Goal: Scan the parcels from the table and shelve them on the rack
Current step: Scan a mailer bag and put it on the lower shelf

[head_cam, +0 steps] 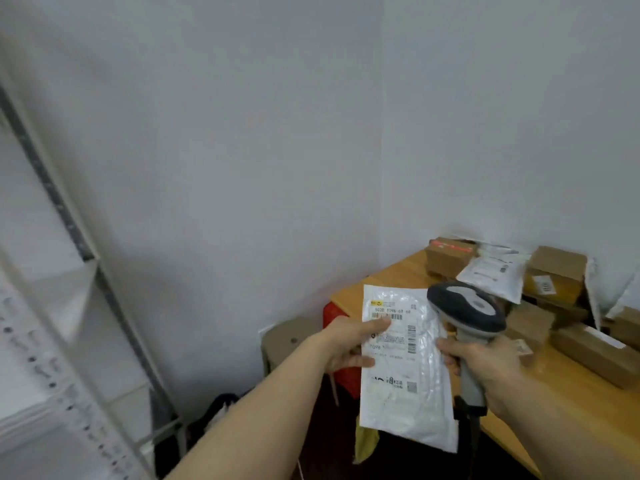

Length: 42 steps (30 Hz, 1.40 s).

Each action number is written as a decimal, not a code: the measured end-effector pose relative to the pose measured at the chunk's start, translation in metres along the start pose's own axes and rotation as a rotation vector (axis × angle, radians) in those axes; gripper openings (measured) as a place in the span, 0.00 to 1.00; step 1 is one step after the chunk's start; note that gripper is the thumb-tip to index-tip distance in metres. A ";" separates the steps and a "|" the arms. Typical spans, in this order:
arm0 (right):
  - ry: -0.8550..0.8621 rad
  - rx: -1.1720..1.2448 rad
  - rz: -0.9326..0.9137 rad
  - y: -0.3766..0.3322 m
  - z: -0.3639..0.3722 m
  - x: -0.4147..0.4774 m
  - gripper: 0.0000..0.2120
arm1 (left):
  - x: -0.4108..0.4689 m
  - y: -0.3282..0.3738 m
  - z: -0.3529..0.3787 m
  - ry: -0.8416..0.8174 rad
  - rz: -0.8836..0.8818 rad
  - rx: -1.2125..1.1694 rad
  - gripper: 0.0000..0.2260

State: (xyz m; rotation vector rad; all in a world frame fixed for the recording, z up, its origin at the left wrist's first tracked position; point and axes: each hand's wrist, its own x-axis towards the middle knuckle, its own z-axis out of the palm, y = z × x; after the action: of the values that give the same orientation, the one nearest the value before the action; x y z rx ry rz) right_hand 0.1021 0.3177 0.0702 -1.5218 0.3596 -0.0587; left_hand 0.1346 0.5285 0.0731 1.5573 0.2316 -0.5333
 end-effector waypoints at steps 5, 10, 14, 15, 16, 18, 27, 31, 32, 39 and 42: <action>-0.052 0.024 -0.007 0.007 0.065 -0.046 0.10 | -0.058 -0.034 -0.062 -0.006 0.020 0.060 0.13; -0.147 -0.013 -0.041 -0.001 0.122 -0.102 0.10 | -0.120 -0.059 -0.119 -0.010 0.029 0.073 0.09; -0.303 -0.084 -0.016 0.007 0.195 -0.165 0.08 | -0.188 -0.092 -0.195 0.038 0.084 0.012 0.09; -0.334 -0.109 -0.010 0.013 0.219 -0.184 0.09 | -0.208 -0.103 -0.219 0.051 0.086 -0.011 0.09; -0.360 -0.131 -0.008 0.021 0.244 -0.204 0.09 | -0.230 -0.116 -0.245 0.071 0.089 -0.039 0.10; -0.407 -0.153 0.001 0.037 0.295 -0.244 0.08 | -0.275 -0.142 -0.295 0.126 0.080 -0.099 0.12; -0.720 -0.156 0.064 0.074 0.485 -0.391 0.08 | -0.459 -0.235 -0.440 0.380 -0.039 -0.247 0.10; -0.839 -0.179 0.018 0.081 0.536 -0.433 0.08 | -0.515 -0.258 -0.479 0.695 0.045 -0.465 0.11; -0.870 -0.181 0.006 0.082 0.547 -0.441 0.08 | -0.527 -0.261 -0.487 0.793 0.053 -0.498 0.12; -1.174 -0.376 0.069 0.101 0.599 -0.482 0.08 | -0.584 -0.310 -0.518 1.166 -0.225 -0.429 0.08; -1.259 -0.510 0.082 0.126 0.607 -0.489 0.08 | -0.588 -0.345 -0.526 1.243 -0.372 -0.362 0.09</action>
State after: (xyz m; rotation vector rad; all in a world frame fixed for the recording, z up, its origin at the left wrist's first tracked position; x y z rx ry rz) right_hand -0.2222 1.0366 0.0461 -1.7271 -0.6200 1.0792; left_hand -0.4350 1.1736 0.0318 1.2982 1.4895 0.2712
